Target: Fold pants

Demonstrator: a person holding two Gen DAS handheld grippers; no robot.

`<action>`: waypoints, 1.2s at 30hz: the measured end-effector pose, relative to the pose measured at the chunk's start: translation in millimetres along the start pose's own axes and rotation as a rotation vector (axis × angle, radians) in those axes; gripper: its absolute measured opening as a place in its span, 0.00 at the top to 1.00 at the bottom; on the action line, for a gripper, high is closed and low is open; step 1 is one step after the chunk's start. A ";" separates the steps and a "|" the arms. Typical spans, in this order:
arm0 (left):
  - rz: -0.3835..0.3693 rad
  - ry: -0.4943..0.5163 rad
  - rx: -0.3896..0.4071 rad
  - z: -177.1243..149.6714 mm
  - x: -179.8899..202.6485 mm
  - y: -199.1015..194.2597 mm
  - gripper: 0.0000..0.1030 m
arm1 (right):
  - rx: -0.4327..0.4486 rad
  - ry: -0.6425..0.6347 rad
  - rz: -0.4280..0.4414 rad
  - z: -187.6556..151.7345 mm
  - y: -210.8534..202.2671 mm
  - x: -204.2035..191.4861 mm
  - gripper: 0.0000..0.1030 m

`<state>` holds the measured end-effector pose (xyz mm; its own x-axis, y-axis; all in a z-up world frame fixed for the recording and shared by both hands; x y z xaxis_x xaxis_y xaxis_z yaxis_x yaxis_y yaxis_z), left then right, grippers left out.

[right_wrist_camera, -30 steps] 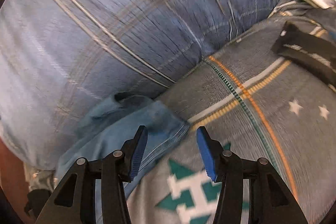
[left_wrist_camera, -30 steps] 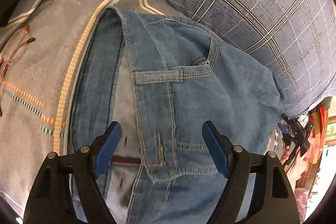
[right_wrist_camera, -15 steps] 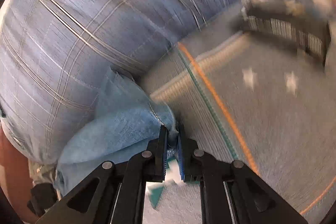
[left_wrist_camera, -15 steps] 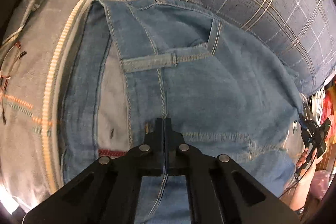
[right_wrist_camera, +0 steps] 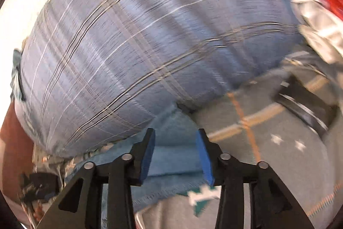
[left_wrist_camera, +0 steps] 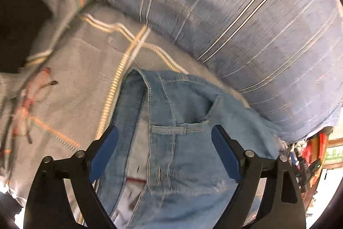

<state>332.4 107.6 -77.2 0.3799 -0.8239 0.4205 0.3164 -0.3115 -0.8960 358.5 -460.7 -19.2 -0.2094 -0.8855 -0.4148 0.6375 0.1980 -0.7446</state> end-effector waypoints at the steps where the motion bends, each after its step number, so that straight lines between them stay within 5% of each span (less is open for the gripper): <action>1: -0.015 -0.018 -0.017 3.0 0.3 11.6 0.14 | -0.011 -0.029 -0.008 2.9 12.9 -7.7 0.54; 9: -0.060 -0.108 -0.055 15.2 -8.6 50.1 0.14 | -0.116 -0.207 -0.179 10.8 109.2 -14.7 0.45; 13: -0.087 -0.091 -0.060 27.0 7.5 70.4 0.15 | -0.193 -0.228 -0.164 4.7 146.9 -13.4 0.45; 15: -0.085 -0.095 -0.080 28.2 13.7 82.9 0.40 | -0.202 -0.264 -0.181 0.9 158.7 -16.7 0.50; 16: -0.073 -0.085 -0.092 28.1 15.9 88.2 0.81 | -0.198 -0.287 -0.202 -0.8 162.3 -18.9 0.78; 17: -0.058 -0.072 -0.113 26.3 18.4 93.0 0.96 | -0.203 -0.294 -0.207 -2.3 163.8 -21.3 0.91; 18: -0.046 -0.068 -0.115 26.5 18.7 94.3 0.96 | -0.189 -0.290 -0.196 -2.2 160.9 -25.5 0.91; 21: 0.007 -0.021 -0.016 31.7 20.1 77.0 0.97 | -0.098 -0.294 -0.187 7.8 137.1 -35.6 0.91; 29: -0.023 0.143 0.289 4.7 47.1 -48.0 0.97 | 0.140 -0.205 -0.061 24.4 8.4 -57.0 0.91; 36: -0.107 0.245 0.416 -70.9 39.2 -136.4 0.97 | 0.256 -0.099 0.084 -51.2 -113.5 -41.9 0.91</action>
<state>242.5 84.2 51.5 0.1266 -0.9003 0.4163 0.6817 -0.2259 -0.6959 256.9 -424.6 55.9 -0.0825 -0.9094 -0.4076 0.8186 0.1714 -0.5482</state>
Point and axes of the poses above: each gripper's, at about its wrist camera, not at the fingertips, and y roughly the way its jaws point, x to its right, z to its top, the point moved 9 cm from there along y, roughly the way its jaws point, and after that the axes turned 1 degree about -y, right-handed, at the moved point
